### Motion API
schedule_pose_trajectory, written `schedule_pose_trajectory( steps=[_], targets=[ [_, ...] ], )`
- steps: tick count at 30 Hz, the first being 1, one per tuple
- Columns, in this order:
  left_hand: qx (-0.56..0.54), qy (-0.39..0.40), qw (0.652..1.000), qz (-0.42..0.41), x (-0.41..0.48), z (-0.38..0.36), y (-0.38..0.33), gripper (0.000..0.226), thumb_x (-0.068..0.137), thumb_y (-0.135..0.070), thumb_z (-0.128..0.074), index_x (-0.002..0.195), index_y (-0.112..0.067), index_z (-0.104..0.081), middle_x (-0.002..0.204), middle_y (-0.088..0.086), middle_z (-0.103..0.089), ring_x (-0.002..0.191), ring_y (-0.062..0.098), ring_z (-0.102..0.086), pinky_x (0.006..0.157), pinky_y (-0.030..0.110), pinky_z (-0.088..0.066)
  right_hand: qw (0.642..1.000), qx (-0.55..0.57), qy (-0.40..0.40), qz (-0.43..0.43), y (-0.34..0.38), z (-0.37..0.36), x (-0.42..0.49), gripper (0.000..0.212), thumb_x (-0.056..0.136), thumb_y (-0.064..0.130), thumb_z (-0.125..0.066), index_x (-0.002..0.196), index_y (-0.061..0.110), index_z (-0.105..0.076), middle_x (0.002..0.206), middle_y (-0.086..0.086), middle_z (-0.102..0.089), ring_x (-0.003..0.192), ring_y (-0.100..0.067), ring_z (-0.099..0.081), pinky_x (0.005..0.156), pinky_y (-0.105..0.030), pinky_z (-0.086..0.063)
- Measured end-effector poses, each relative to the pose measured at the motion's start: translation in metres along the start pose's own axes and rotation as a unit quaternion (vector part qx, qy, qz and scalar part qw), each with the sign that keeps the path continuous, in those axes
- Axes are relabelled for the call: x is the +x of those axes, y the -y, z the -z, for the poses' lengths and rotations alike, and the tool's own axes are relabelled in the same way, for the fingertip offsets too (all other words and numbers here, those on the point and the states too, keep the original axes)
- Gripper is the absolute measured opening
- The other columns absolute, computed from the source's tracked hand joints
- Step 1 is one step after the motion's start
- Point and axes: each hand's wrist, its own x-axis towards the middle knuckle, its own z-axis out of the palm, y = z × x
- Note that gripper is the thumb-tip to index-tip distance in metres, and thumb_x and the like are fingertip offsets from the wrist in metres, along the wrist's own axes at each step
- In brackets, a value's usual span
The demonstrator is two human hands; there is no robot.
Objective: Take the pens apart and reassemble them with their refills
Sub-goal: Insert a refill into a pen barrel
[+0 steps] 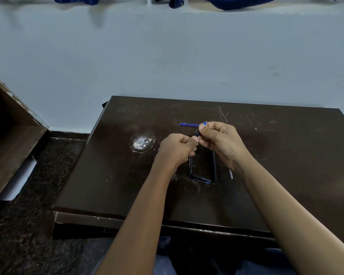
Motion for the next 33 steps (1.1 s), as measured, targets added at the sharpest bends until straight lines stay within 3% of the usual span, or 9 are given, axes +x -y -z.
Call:
schedule_pose_trajectory(
  steps=[4, 9, 14, 16, 18, 22, 28, 31, 33],
  targets=[
    [-0.003, 0.022, 0.999, 0.042, -0.001, -0.002, -0.005, 0.043, 0.101, -0.037, -0.035, 0.077, -0.020, -0.066, 0.071, -0.006, -0.068, 0.060, 0.003, -0.059, 0.061, 0.021, -0.047, 1.000, -0.003, -0.009, 0.002, 0.001, 0.000, -0.001, 0.009, 0.090, 0.012, -0.062, 0.083, 0.006, -0.064, 0.069, -0.006, -0.060, 0.062, -0.011, -0.058, 0.061, -0.017, -0.052],
    [0.003, 0.008, 1.000, 0.000, 0.000, -0.002, -0.004, 0.035, 0.099, -0.026, -0.042, 0.072, -0.021, -0.063, 0.065, -0.009, -0.058, 0.059, 0.003, -0.051, 0.059, 0.019, -0.041, 0.999, -0.026, -0.024, -0.001, 0.003, -0.002, -0.002, 0.014, 0.089, 0.017, -0.064, 0.078, 0.010, -0.064, 0.064, -0.002, -0.060, 0.061, -0.009, -0.055, 0.059, -0.018, -0.046],
    [0.004, 0.024, 1.000, 0.000, -0.001, -0.002, -0.007, 0.040, 0.101, -0.030, -0.037, 0.068, -0.022, -0.058, 0.061, -0.007, -0.048, 0.054, 0.006, -0.042, 0.053, 0.020, -0.035, 0.989, 0.068, 0.100, -0.091, 0.010, 0.003, -0.006, 0.019, 0.097, 0.015, -0.049, 0.103, 0.015, -0.067, 0.089, 0.000, -0.070, 0.070, -0.006, -0.060, 0.072, -0.018, -0.047],
    [-0.002, 0.043, 0.999, -0.003, -0.002, -0.002, -0.007, 0.039, 0.102, -0.029, -0.037, 0.074, -0.022, -0.063, 0.062, -0.007, -0.050, 0.054, 0.005, -0.042, 0.051, 0.019, -0.034, 0.985, 0.095, 0.111, -0.092, 0.010, 0.002, -0.008, 0.021, 0.097, 0.009, -0.047, 0.108, 0.012, -0.065, 0.095, 0.002, -0.073, 0.064, -0.005, -0.057, 0.067, -0.017, -0.052],
    [-0.011, 0.056, 0.998, -0.014, -0.002, -0.001, -0.006, 0.037, 0.102, -0.028, -0.038, 0.080, -0.022, -0.067, 0.065, -0.008, -0.053, 0.056, 0.004, -0.045, 0.051, 0.018, -0.035, 0.987, 0.098, 0.092, -0.083, 0.010, 0.000, -0.009, 0.019, 0.095, 0.007, -0.050, 0.104, 0.010, -0.067, 0.090, 0.002, -0.073, 0.061, -0.005, -0.054, 0.064, -0.018, -0.053],
    [-0.016, 0.037, 0.999, -0.037, -0.002, 0.000, -0.004, 0.035, 0.100, -0.026, -0.044, 0.074, -0.024, -0.067, 0.065, -0.010, -0.059, 0.059, 0.003, -0.050, 0.055, 0.017, -0.037, 0.990, 0.103, 0.055, -0.077, 0.010, 0.000, -0.009, 0.011, 0.091, 0.010, -0.058, 0.091, 0.014, -0.069, 0.079, 0.005, -0.073, 0.061, -0.004, -0.062, 0.064, -0.015, -0.052],
    [0.027, 0.003, 0.997, -0.067, -0.002, -0.002, -0.003, 0.034, 0.099, -0.025, -0.045, 0.070, -0.027, -0.063, 0.067, -0.011, -0.061, 0.060, 0.001, -0.052, 0.060, 0.016, -0.039, 0.993, 0.093, 0.028, -0.065, 0.008, -0.003, -0.009, 0.010, 0.088, 0.010, -0.062, 0.079, 0.011, -0.067, 0.067, 0.006, -0.069, 0.054, 0.000, -0.060, 0.054, -0.010, -0.046],
    [0.054, -0.021, 0.995, -0.076, -0.002, -0.003, -0.002, 0.034, 0.099, -0.025, -0.046, 0.069, -0.026, -0.063, 0.067, -0.010, -0.061, 0.062, 0.003, -0.053, 0.065, 0.018, -0.042, 0.996, 0.058, 0.027, -0.057, 0.005, -0.006, -0.011, 0.026, 0.088, 0.016, -0.064, 0.063, 0.019, -0.070, 0.070, 0.004, -0.066, 0.061, -0.002, -0.059, 0.060, -0.012, -0.044],
    [0.072, -0.045, 0.994, -0.072, -0.002, -0.003, -0.001, 0.032, 0.097, -0.023, -0.047, 0.071, -0.023, -0.064, 0.070, -0.008, -0.062, 0.064, 0.005, -0.053, 0.064, 0.018, -0.042, 0.998, 0.042, 0.026, -0.046, 0.001, -0.006, -0.011, 0.025, 0.087, 0.017, -0.066, 0.062, 0.018, -0.070, 0.079, 0.001, -0.068, 0.072, -0.008, -0.062, 0.070, -0.017, -0.048]
  ],
)
